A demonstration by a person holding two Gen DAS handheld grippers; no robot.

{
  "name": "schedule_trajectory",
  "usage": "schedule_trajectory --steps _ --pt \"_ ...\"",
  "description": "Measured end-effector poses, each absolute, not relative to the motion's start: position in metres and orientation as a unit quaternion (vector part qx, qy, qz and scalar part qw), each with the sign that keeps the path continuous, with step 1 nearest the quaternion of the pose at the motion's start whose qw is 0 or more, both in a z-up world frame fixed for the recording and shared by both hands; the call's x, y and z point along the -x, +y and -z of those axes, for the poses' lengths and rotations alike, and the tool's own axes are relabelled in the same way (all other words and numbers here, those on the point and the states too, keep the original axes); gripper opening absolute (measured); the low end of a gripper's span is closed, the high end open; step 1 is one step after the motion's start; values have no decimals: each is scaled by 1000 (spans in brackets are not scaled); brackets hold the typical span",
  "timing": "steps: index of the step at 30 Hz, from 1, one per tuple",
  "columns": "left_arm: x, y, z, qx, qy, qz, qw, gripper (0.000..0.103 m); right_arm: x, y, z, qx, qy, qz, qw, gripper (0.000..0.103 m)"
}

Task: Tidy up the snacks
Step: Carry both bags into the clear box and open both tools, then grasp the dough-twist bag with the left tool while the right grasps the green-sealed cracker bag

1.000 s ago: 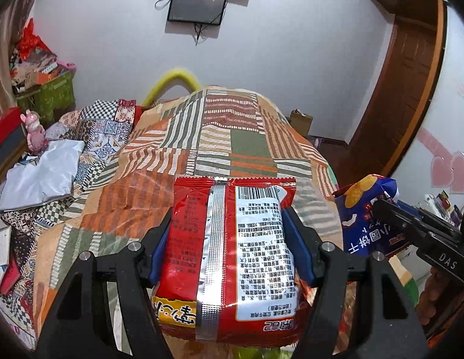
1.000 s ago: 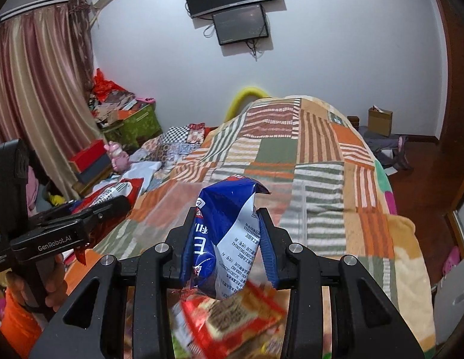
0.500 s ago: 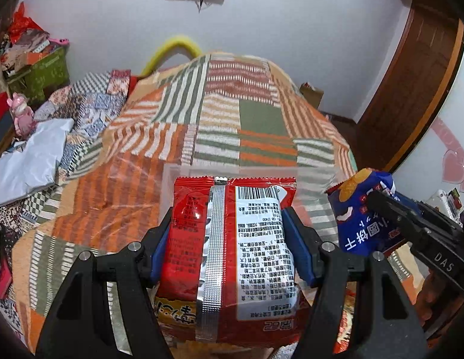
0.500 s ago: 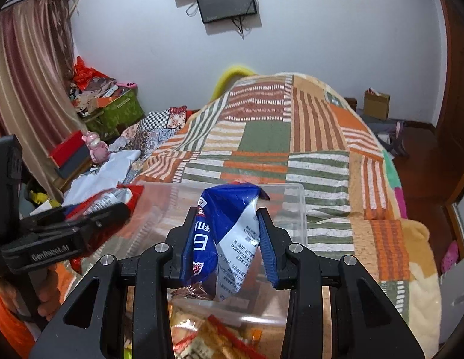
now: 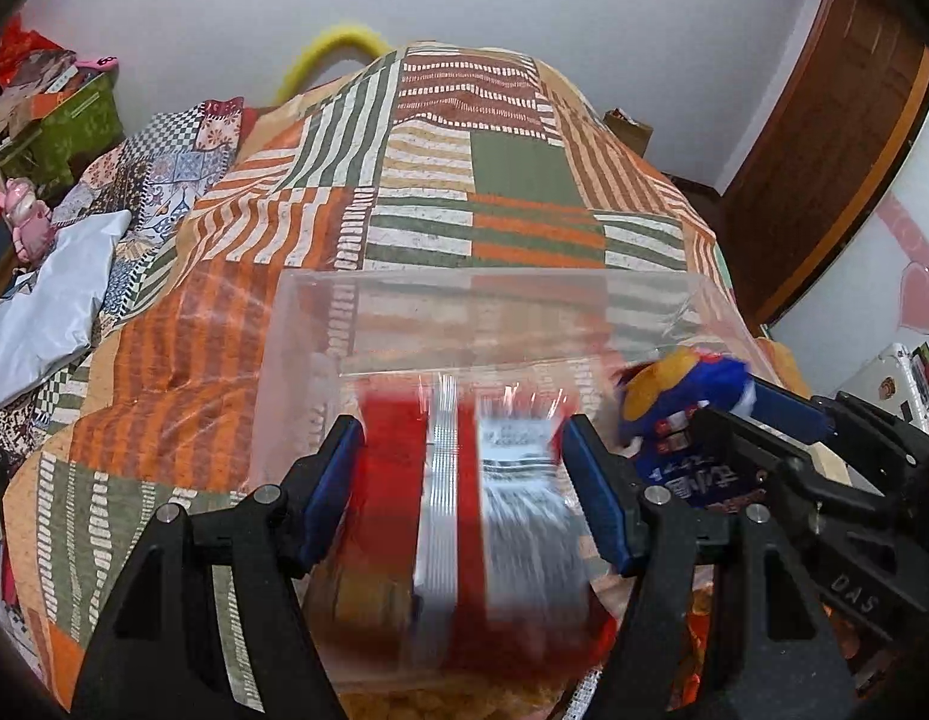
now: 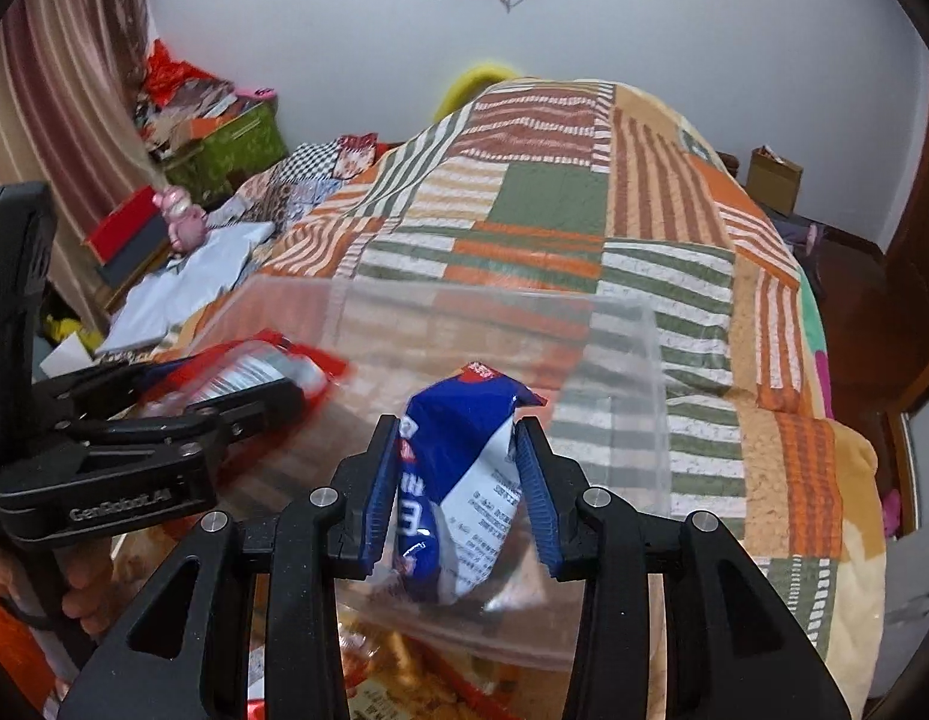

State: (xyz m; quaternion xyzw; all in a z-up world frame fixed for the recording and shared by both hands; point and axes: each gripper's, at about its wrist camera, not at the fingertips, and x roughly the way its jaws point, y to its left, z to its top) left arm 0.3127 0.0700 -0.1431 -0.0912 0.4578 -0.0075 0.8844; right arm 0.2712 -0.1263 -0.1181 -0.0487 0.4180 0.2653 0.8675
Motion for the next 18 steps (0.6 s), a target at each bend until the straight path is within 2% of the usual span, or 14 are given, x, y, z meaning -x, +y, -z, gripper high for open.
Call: schedule_trajectory --steps 4,6,8,10,18 --pt "-307 69 138 87 461 6 883 68 -265 -126 111 58 411 -266 870 41" --pt "-300 70 132 85 457 5 885 69 -259 -129 104 59 401 -265 875 47" --pt "-291 71 126 86 452 4 888 69 -251 -132 96 59 390 -265 880 59" --pt "-282 72 120 84 446 3 891 70 -240 -139 86 58 373 -263 888 64" --pt "-229 79 93 70 416 -8 907 77 -204 -166 65 44 344 -264 900 72"
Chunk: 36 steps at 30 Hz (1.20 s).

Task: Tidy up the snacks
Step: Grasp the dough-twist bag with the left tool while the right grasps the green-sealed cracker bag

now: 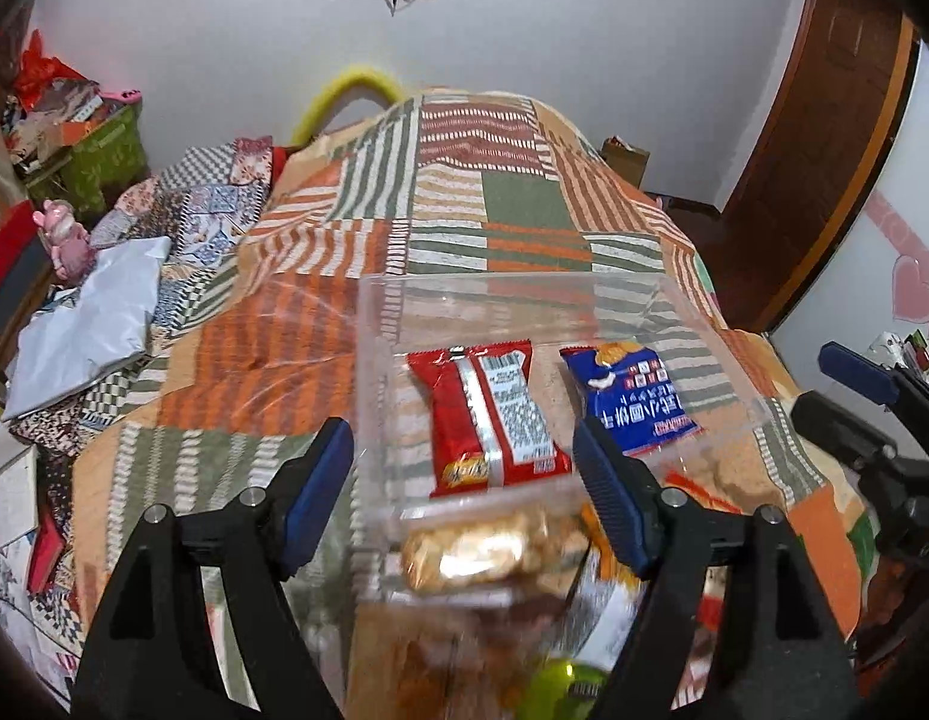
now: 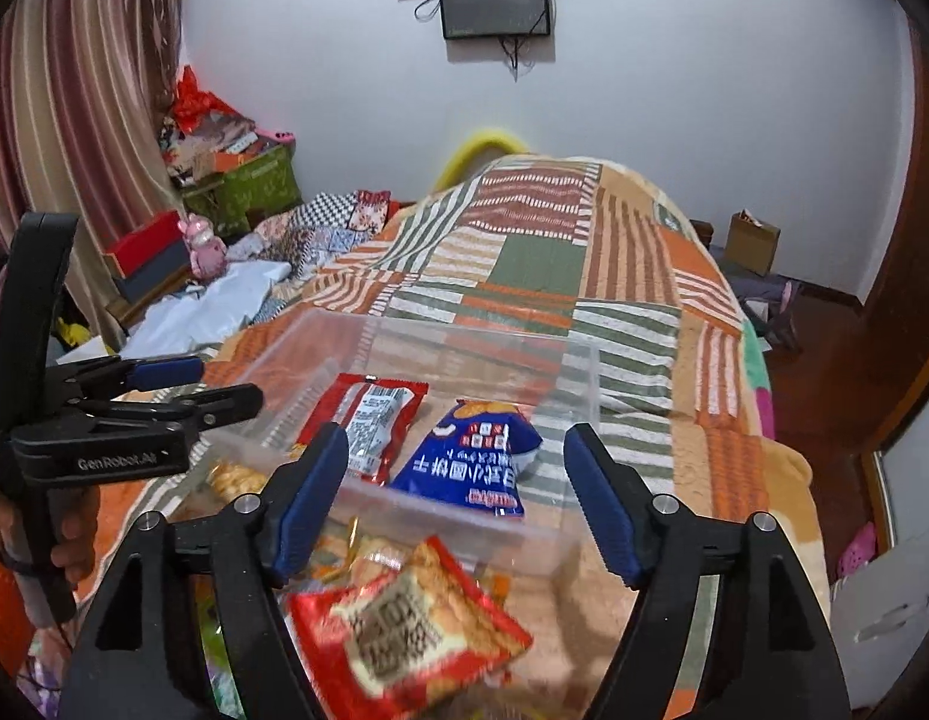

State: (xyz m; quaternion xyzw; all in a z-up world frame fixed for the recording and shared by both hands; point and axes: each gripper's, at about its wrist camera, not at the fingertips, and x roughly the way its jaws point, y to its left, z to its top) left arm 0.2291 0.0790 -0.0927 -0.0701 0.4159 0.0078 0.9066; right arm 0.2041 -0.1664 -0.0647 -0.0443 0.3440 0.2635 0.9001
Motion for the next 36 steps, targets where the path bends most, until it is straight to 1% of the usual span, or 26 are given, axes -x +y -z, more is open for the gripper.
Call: schedule_trajectory --steps 5,10,16,20,25,28,30,32,34,36 --pt "-197 82 88 63 413 -12 909 79 -183 -184 68 44 343 -253 904 74" --pt "-174 82 94 62 421 -11 905 80 -170 -198 79 50 354 -241 902 75" --pt "-154 80 121 59 448 -8 892 80 -161 -211 102 47 382 -238 892 76" --pt "-146 82 141 65 469 -6 881 80 -158 -216 131 49 420 -239 874 76" --pt "-138 84 158 74 476 1 877 80 -154 -219 158 55 452 -237 858 76" --pt "-138 84 160 77 473 6 878 80 -157 -224 163 48 454 -233 859 85" --pt "-140 83 163 80 475 12 876 81 -160 -226 165 39 456 -236 857 86" --pt "-145 81 167 82 480 17 873 81 -161 -225 167 38 457 -236 857 89" --pt "-148 80 170 81 481 15 873 83 -162 -223 169 40 458 -236 856 90" --pt "-151 82 173 88 482 17 872 84 -162 -221 173 41 462 -238 853 90"
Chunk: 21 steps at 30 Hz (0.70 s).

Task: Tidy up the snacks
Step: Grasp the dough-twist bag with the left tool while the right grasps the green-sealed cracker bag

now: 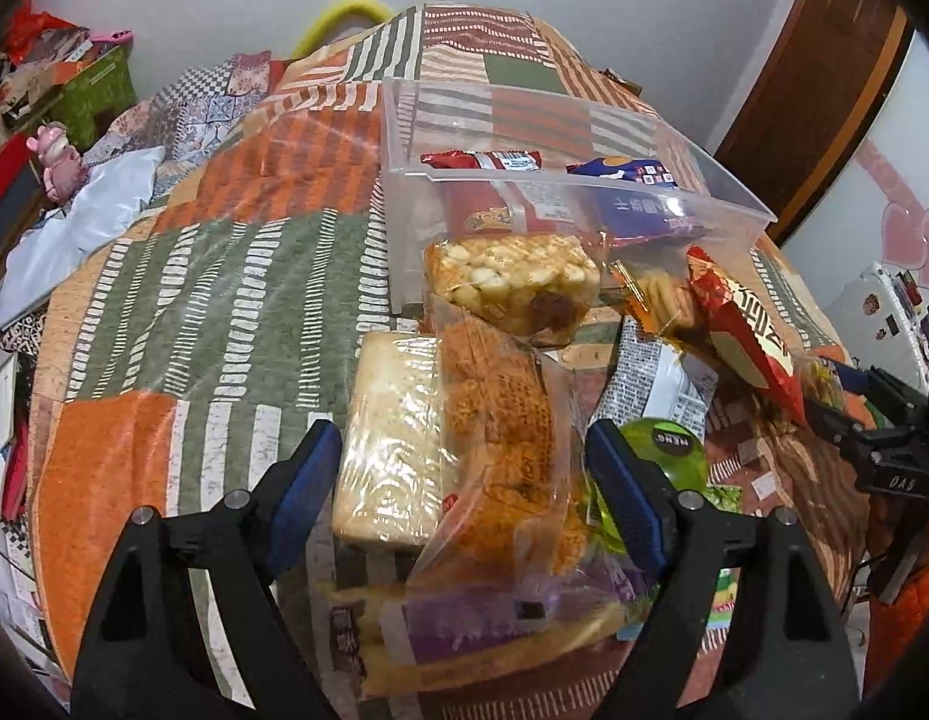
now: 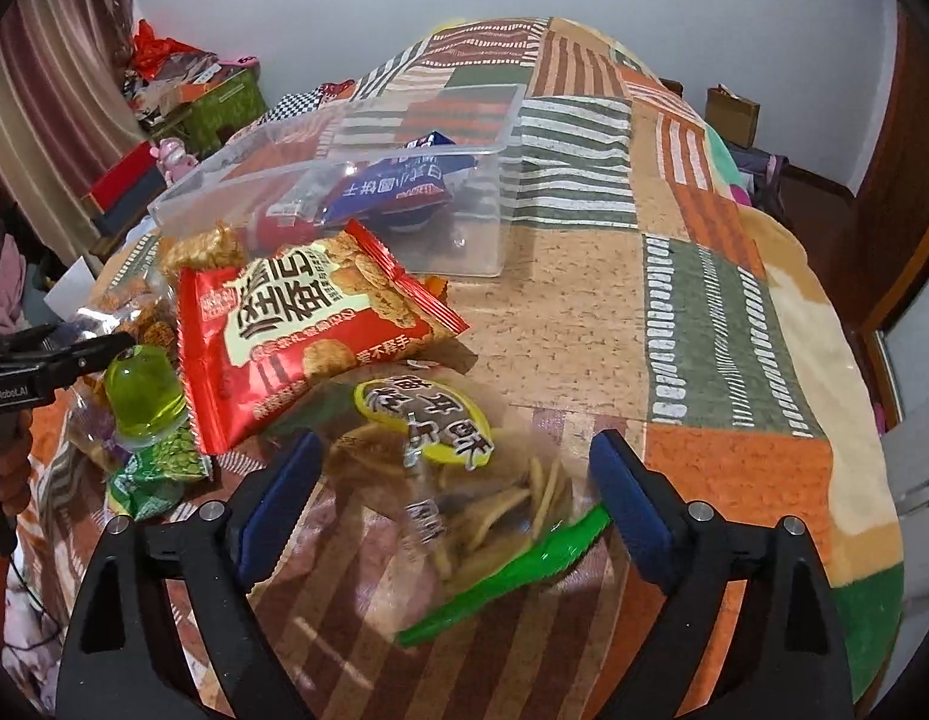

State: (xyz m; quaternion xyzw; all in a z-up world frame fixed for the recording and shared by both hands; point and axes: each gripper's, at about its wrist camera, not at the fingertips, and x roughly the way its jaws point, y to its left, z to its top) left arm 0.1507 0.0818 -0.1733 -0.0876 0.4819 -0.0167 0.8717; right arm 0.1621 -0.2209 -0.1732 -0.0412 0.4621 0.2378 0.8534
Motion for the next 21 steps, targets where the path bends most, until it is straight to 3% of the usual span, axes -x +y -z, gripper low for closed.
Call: schedule_trajectory --steps 4,11,17,18,21 --pt "-152 82 176 91 479 16 873 83 -161 -222 178 32 464 -240 852 88" --pt "-140 82 171 92 458 8 884 74 -154 -228 175 28 461 -240 854 58" --pt "-123 90 162 105 441 4 891 60 -149 -238 175 8 459 -233 857 52" --pt "-120 92 160 106 438 6 892 52 -147 -240 174 5 458 -232 858 51" --pt "-115 93 155 103 437 4 893 49 -144 -242 172 1 456 -229 860 49"
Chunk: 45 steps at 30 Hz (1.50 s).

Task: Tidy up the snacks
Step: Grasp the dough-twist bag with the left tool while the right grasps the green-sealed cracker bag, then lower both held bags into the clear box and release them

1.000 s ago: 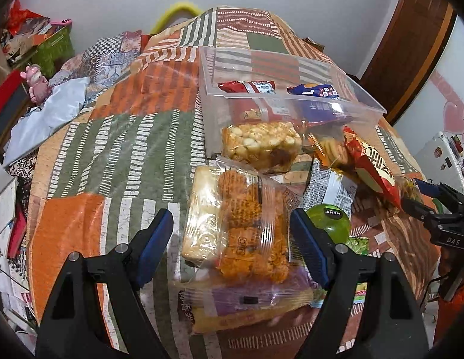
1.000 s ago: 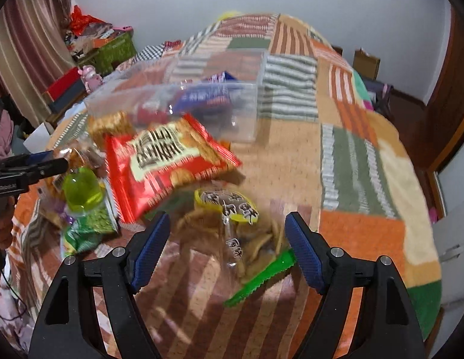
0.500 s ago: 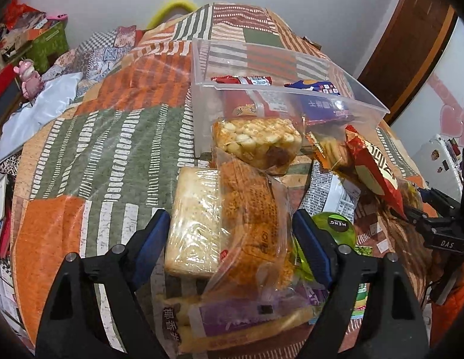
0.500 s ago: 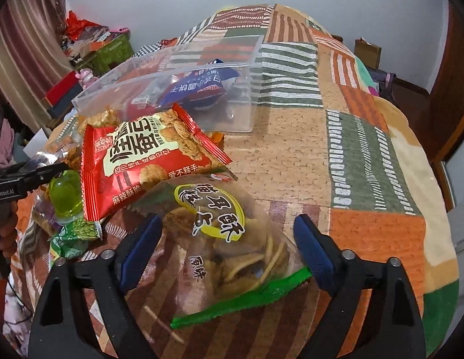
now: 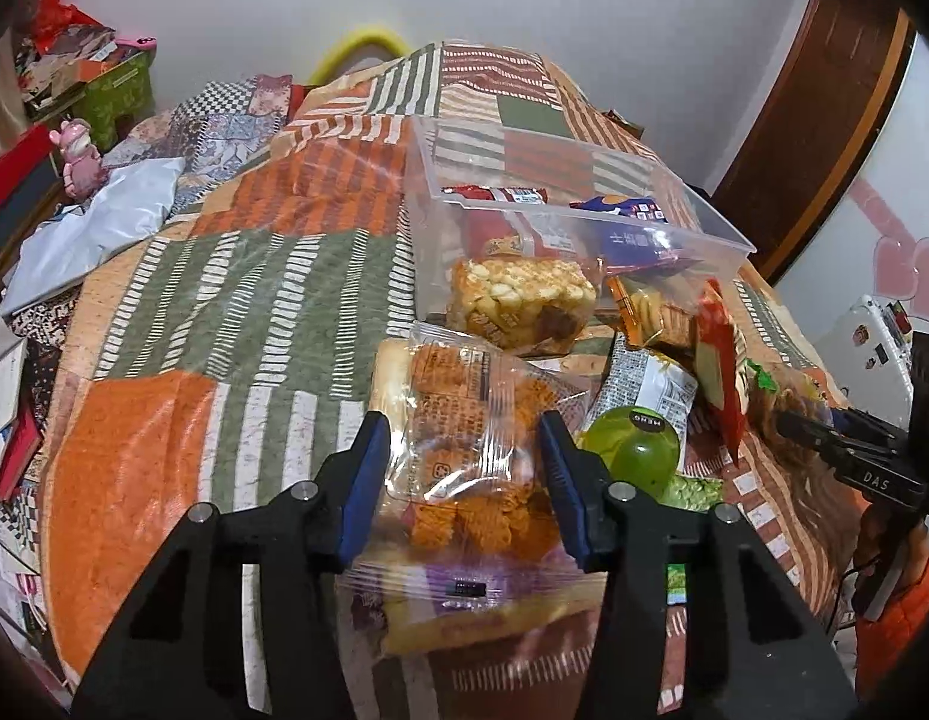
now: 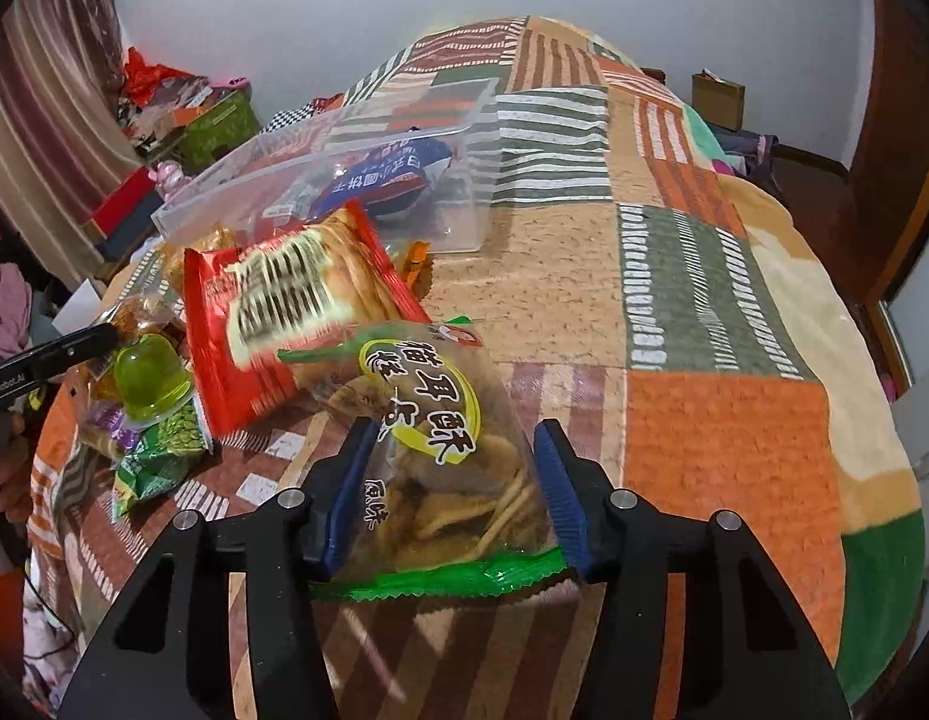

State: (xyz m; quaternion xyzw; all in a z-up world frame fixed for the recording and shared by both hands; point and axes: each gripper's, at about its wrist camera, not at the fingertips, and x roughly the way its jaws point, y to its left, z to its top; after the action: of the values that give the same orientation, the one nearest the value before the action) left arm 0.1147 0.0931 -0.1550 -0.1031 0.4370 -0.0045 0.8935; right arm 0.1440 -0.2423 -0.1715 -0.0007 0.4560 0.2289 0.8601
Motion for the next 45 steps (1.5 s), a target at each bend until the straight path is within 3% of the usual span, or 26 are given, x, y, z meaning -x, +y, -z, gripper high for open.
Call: schedule_trajectory --steps 12,25,45 --pt "-99 86 139 94 421 7 902 40 -134 -248 146 -3 423 -226 877 48" --pt "-102 82 96 89 368 17 925 37 -140 -234 107 -6 371 -246 895 47" --pt "-195 74 77 92 337 44 936 37 -208 -175 81 -10 331 -283 900 48"
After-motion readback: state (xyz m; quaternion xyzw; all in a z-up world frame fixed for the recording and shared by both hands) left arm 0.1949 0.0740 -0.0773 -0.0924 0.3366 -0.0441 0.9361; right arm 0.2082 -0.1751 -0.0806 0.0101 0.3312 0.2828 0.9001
